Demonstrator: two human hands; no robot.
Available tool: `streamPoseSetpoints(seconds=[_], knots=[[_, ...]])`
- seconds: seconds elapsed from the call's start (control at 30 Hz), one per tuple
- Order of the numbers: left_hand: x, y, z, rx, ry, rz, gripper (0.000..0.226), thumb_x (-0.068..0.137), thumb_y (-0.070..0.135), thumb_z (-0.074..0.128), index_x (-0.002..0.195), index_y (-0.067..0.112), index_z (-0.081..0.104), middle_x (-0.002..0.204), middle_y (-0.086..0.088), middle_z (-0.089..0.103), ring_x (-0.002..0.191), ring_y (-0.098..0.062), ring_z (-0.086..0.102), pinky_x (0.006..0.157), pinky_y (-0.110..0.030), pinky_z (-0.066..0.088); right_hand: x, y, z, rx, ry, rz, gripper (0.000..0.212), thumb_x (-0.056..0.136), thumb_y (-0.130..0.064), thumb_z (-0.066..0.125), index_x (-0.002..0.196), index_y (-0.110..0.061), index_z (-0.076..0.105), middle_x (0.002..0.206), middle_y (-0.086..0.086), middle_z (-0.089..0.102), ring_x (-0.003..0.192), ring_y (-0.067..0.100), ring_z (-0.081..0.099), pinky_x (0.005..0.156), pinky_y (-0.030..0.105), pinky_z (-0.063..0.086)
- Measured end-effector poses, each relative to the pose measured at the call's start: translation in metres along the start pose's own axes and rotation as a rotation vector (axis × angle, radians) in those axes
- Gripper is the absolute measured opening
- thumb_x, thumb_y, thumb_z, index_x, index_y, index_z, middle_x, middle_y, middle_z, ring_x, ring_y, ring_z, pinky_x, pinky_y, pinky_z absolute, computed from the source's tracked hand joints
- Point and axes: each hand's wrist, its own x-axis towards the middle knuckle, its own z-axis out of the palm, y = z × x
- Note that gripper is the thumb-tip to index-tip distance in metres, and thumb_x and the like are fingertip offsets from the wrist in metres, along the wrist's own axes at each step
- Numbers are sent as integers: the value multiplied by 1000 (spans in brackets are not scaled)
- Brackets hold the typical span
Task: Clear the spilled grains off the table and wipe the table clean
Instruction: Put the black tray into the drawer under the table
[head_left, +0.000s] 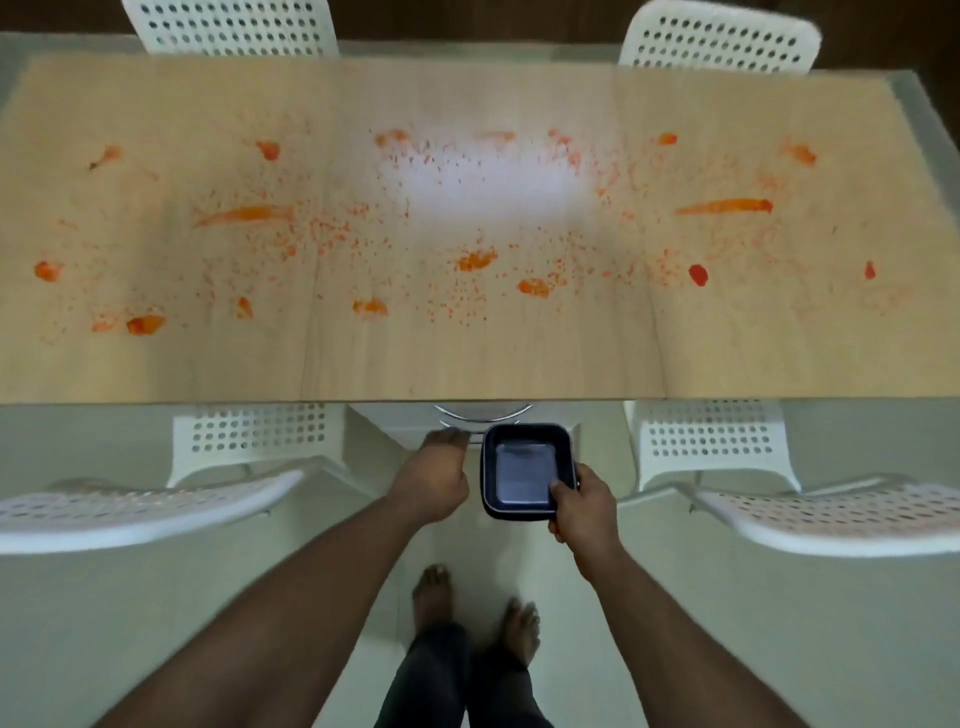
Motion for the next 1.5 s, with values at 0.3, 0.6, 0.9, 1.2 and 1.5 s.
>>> streamPoseSetpoints(seconds=[0.3,0.6,0.9,1.2,1.5], knots=[[70,-27,61,356,-140,11,95,91,24,67,167,10,12,172,-12,15,160,-31,11,119,-49,35,41,41,21,-5,17,-19,13,103,-9,54,105,-19,63,93,16,65,69,31,58,45,26,45],[21,-33,83,-31,-101,3,79,87,8,67,160,10,37,164,-12,39,156,-32,27,121,-41,35,10,51,15,142,73,-36,17,97,-6,62,96,-19,73,84,4,69,69,20,56,65,33,45],[-26,-10,98,-1249,333,-925,42,101,42,69,87,2,70,81,-19,76,77,-33,75,75,-45,66,28,40,36,-58,36,-4,21,104,-33,57,91,-18,64,84,13,67,74,35,67,66,45,57],[-38,-11,125,-1472,407,-1064,30,98,29,76,89,3,65,94,-21,76,85,-33,77,73,-40,66,87,52,84,-285,-106,74,12,100,-30,58,93,-21,62,98,15,71,89,38,72,81,54,64],[-33,-5,117,-1565,405,-1053,28,100,25,74,98,-1,64,108,-24,73,89,-36,77,68,-37,65,79,39,61,-593,-159,1,18,97,-6,54,100,4,68,93,16,67,87,32,64,70,28,44]])
